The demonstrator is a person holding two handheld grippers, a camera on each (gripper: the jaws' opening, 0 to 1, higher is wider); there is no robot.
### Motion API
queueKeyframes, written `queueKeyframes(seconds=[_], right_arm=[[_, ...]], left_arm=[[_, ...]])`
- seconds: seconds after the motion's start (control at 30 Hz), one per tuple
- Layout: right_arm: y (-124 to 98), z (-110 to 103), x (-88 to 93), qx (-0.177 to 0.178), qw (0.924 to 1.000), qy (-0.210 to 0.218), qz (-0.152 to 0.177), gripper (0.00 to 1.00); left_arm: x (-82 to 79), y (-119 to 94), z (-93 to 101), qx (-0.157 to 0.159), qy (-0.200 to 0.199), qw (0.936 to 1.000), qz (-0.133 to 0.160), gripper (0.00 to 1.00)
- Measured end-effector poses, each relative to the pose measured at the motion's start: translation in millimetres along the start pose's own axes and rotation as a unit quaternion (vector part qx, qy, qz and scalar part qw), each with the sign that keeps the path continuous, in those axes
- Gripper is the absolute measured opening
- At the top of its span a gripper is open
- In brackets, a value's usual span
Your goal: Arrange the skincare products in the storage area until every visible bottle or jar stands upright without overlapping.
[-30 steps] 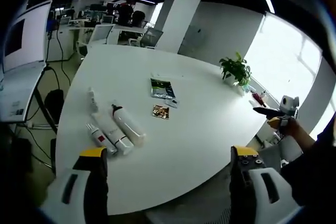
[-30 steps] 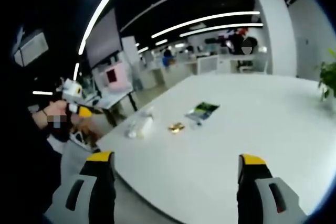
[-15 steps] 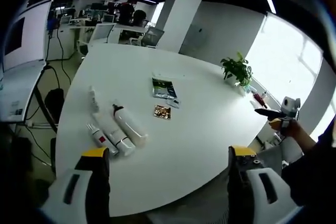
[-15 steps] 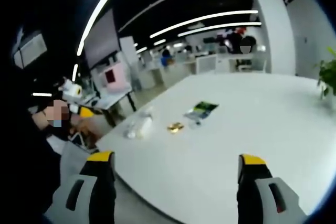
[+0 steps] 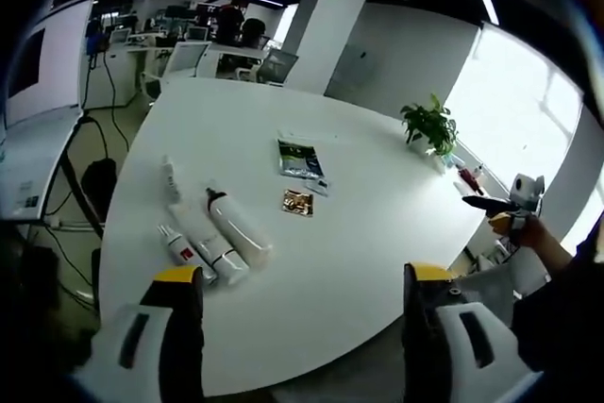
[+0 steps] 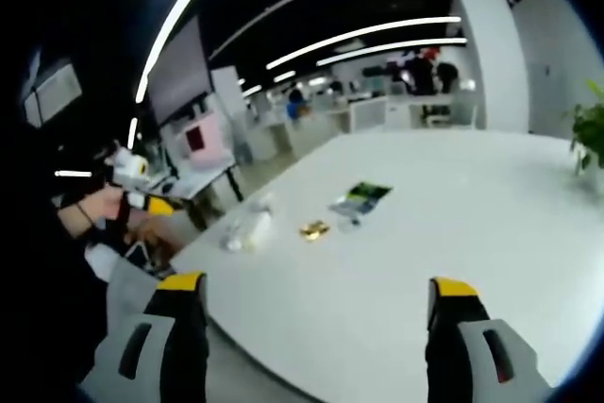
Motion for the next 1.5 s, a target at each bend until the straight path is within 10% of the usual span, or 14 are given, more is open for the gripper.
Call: queueKeyframes(seconds=[1.5], right_arm=[[9,9,7.1,0.01,0.9996,0.02,-0.015,0.98]], left_arm=[[-2.0,51,-53.0,-0.049,-0.001,0.9985,-0.023,0.6]])
Point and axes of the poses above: the point that each gripper's makers call its tool centre point, and the gripper's own axes: y roughly forward along the fingers, z roughly to its right, x roughly out of its underside, the point moved 7 cm from there along -y, roughly backward along the fingers, and after that the axes turned 8 degrees about x, right-handed, at the moved point
